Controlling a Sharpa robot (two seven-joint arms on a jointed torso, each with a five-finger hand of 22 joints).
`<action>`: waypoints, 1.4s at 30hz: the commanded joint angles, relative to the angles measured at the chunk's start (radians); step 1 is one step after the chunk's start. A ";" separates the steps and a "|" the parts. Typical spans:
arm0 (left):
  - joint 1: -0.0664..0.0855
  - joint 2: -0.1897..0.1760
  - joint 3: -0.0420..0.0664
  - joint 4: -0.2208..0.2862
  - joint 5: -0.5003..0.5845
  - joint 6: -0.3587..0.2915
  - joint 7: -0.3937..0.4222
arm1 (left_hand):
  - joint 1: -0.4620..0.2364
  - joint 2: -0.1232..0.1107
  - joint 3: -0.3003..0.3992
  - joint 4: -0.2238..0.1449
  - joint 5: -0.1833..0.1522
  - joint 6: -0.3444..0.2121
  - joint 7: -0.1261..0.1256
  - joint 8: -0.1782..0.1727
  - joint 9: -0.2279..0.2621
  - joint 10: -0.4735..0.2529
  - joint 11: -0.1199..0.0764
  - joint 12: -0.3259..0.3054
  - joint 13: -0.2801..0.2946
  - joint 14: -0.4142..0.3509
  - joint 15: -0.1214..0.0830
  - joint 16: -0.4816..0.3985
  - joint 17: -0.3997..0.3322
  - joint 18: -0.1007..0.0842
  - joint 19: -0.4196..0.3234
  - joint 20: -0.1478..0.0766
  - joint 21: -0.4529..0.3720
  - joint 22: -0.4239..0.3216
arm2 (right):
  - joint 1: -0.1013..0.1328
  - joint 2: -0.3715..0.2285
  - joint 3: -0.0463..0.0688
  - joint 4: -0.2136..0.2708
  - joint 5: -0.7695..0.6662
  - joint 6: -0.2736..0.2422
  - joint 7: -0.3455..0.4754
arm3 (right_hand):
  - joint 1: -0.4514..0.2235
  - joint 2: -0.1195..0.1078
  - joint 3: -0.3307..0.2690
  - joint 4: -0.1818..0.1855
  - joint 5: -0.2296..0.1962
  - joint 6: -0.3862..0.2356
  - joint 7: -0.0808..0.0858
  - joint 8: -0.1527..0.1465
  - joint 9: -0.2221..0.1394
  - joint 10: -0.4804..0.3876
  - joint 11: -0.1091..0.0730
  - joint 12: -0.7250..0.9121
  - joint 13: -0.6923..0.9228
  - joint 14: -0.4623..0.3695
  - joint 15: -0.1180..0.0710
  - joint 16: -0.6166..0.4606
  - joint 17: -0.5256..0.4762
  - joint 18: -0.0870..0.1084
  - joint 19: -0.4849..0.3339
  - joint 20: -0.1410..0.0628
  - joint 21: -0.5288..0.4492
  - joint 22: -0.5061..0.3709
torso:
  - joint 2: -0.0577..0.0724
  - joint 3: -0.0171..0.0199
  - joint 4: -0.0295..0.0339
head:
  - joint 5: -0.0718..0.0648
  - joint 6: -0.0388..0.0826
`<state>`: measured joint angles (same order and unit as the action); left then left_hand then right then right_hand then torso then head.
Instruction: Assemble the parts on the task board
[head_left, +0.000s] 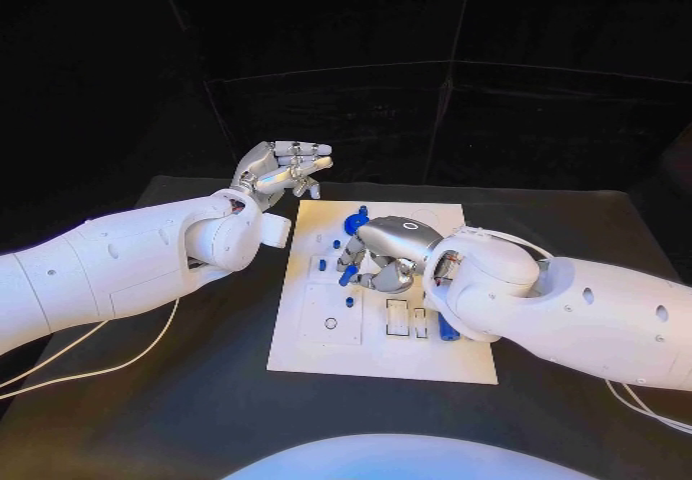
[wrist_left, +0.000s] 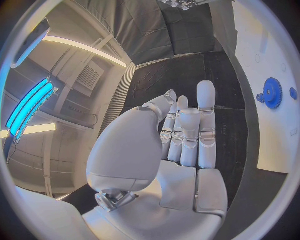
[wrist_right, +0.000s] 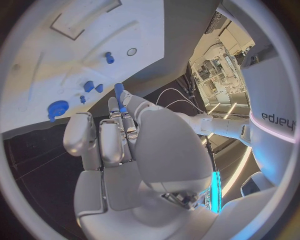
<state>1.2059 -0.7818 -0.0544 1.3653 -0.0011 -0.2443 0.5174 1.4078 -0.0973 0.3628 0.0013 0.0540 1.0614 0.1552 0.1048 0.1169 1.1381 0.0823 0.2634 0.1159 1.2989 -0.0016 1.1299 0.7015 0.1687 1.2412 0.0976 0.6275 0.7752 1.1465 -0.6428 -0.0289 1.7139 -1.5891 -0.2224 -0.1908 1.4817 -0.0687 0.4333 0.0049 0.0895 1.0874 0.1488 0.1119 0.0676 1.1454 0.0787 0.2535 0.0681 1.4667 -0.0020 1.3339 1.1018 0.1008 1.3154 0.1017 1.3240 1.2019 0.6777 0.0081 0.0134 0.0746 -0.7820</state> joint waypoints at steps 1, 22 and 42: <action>0.002 0.004 0.001 -0.002 0.002 0.013 0.003 | -0.002 0.006 -0.001 -0.002 -0.003 0.005 0.002 0.007 -0.001 -0.007 0.001 0.003 0.002 -0.006 0.002 -0.004 -0.001 0.014 -0.006 0.003 -0.006 -0.001 | -0.015 0.023 -0.005 -0.016 -0.003 0.019 0.047 | -0.004 -0.009 0.008 0.000 0.006 0.002 0.006 -0.006 0.002 0.006 0.001 -0.007 0.000 0.027 0.000 0.002 -0.001 -0.012 -0.006 0.004 0.002 0.000 | 0.000 -0.0003 -0.0018 | 0.010 -0.004; 0.002 0.009 0.001 -0.006 0.002 0.017 0.002 | -0.002 0.006 -0.001 -0.002 -0.003 0.005 0.002 0.007 -0.001 -0.007 0.001 0.003 0.002 -0.006 0.002 -0.004 -0.001 0.014 -0.006 0.003 -0.006 -0.001 | -0.050 0.081 -0.041 -0.070 -0.047 0.095 0.048 | -0.010 -0.012 0.011 -0.001 0.009 0.002 0.007 -0.007 0.002 0.005 0.002 -0.011 0.000 0.026 0.001 0.000 -0.006 -0.011 -0.009 0.005 0.000 -0.004 | -0.001 0.0010 -0.0013 | 0.021 -0.018; 0.002 0.009 0.001 -0.007 0.002 0.019 0.000 | -0.002 0.006 -0.001 -0.002 -0.003 0.005 0.002 0.007 -0.001 -0.007 0.001 0.003 0.002 -0.006 0.002 -0.004 -0.001 0.014 -0.006 0.003 -0.006 -0.001 | -0.058 0.105 -0.041 -0.092 -0.079 0.133 0.018 | -0.017 -0.012 0.013 -0.001 0.010 0.002 0.007 -0.007 0.002 0.006 0.003 -0.014 0.000 0.025 0.002 -0.002 -0.011 -0.010 -0.013 0.005 -0.003 -0.008 | -0.002 0.0006 -0.0026 | 0.022 -0.018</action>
<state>1.2061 -0.7736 -0.0542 1.3580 -0.0011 -0.2372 0.5145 1.4082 -0.0977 0.3629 0.0013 0.0541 1.0614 0.1552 0.1048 0.1169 1.1382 0.0823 0.2634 0.1164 1.2990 -0.0015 1.1299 0.7018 0.1687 1.2412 0.0976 0.6275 0.7754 1.0879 -0.5395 -0.0700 1.6211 -1.6445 -0.1050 -0.1635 1.4736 -0.0767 0.4407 0.0026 0.0951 1.0895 0.1510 0.1034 0.0684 1.1452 0.0788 0.2459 0.0677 1.4667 -0.0019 1.3338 1.0919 0.1008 1.3081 0.1089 1.3240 1.1946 0.6768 0.0088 0.0123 0.0980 -0.8004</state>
